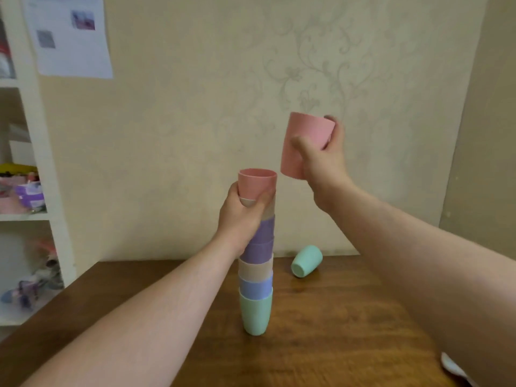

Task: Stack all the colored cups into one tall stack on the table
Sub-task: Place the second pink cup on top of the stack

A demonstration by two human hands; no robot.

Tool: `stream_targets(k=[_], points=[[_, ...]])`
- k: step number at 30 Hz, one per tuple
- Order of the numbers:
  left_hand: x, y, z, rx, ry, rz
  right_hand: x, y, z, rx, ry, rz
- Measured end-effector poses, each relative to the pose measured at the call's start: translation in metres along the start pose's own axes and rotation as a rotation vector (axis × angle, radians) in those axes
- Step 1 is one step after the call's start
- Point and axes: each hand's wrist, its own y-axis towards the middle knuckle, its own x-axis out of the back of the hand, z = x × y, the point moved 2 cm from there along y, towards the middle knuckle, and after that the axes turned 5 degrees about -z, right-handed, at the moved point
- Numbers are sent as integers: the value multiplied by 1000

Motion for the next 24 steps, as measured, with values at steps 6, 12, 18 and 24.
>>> stream_targets(k=[6,12,18,24], points=[[-3,-2,-2,3,49,-3,-43,2,19,42,-148,243],[0,0,-3,6,117,-25,-52,-18,-32,-74,-149,409],[-4,-9,22,15,65,8,-52,-17,-45,-99,-59,395],[-1,-31,75,95,53,127,-24,-11,-57,-158,-34,422]])
